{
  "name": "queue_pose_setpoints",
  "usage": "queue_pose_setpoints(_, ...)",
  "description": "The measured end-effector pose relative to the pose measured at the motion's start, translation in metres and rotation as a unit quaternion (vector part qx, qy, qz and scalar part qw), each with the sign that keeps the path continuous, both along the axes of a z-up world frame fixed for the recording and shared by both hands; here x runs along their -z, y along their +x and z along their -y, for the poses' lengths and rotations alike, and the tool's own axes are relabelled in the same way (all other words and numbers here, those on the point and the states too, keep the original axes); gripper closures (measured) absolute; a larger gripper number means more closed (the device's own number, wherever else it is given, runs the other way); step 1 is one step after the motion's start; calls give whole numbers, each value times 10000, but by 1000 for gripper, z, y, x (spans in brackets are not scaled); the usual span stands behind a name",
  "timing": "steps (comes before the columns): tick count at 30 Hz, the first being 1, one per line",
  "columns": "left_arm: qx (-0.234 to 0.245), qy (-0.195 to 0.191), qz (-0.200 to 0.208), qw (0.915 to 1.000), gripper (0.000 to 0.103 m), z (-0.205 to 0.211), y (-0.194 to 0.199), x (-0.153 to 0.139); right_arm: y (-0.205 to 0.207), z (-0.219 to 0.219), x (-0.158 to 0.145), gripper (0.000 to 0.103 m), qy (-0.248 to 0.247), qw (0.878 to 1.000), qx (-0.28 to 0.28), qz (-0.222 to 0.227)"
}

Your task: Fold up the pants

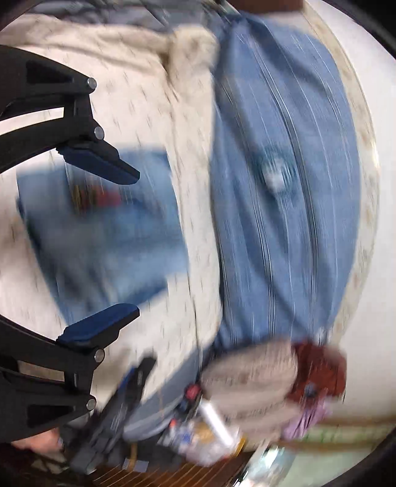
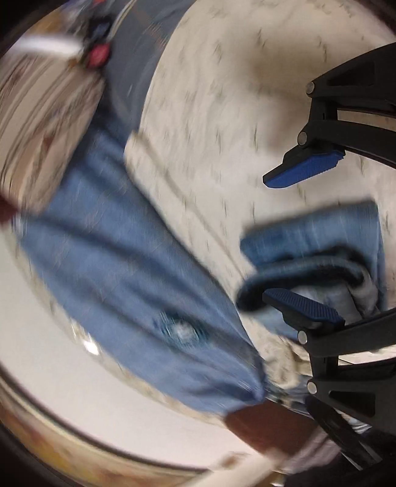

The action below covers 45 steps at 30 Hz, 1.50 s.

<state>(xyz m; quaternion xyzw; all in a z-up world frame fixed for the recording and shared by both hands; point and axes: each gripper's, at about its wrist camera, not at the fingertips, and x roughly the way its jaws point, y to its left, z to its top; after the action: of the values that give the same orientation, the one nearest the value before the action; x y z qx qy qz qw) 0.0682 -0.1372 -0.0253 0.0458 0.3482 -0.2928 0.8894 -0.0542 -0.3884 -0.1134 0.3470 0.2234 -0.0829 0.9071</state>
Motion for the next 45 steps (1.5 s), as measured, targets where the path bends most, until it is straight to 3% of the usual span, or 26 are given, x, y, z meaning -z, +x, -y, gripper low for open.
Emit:
queue_pose_setpoints(3,-452,-32,-383,9982,22,-29,18,19,10,-26,-5,31,-324,9984,-443,103)
queue_pose_setpoints(6,-656,167,-568,9961,22,-37,24,44,23,-47,-2,31,-613,9956,-699,-123)
queue_pose_setpoints(15,-379,790,-903,9921,21,-8,17,103,56,-55,50,31,-736,9814,-922,-1512)
queue_pose_setpoints(19,-318,703,-1012,9919,21,-6,20,99,56,-55,51,31,-778,9810,-929,-1512)
queue_pose_setpoints(21,-297,606,-1050,9922,21,-12,25,93,54,-53,47,31,-662,9838,-894,-1403)
queue_pose_setpoints(24,-402,509,-589,9962,21,-21,22,71,44,-55,25,31,-846,9900,-783,-810)
queue_pose_setpoints(28,-580,846,-75,9947,21,-28,17,58,40,-74,-6,31,-1235,9876,-959,143)
queue_pose_setpoints(31,-480,536,-346,9968,21,-41,19,63,57,-88,-16,31,-1276,9827,-1274,428)
queue_pose_setpoints(34,-468,625,-613,9951,21,-46,19,81,82,-95,-13,31,-1019,9800,-1655,433)
queue_pose_setpoints(37,-527,483,-875,9936,21,-51,22,98,104,-101,-10,31,-1110,9744,-1900,454)
queue_pose_setpoints(40,-529,336,-975,9933,20,-53,24,101,131,-95,8,31,-783,9786,-1900,47)
queue_pose_setpoints(45,-504,212,-1167,9917,18,-51,26,114,153,-66,47,33,-466,9841,-1416,-966)
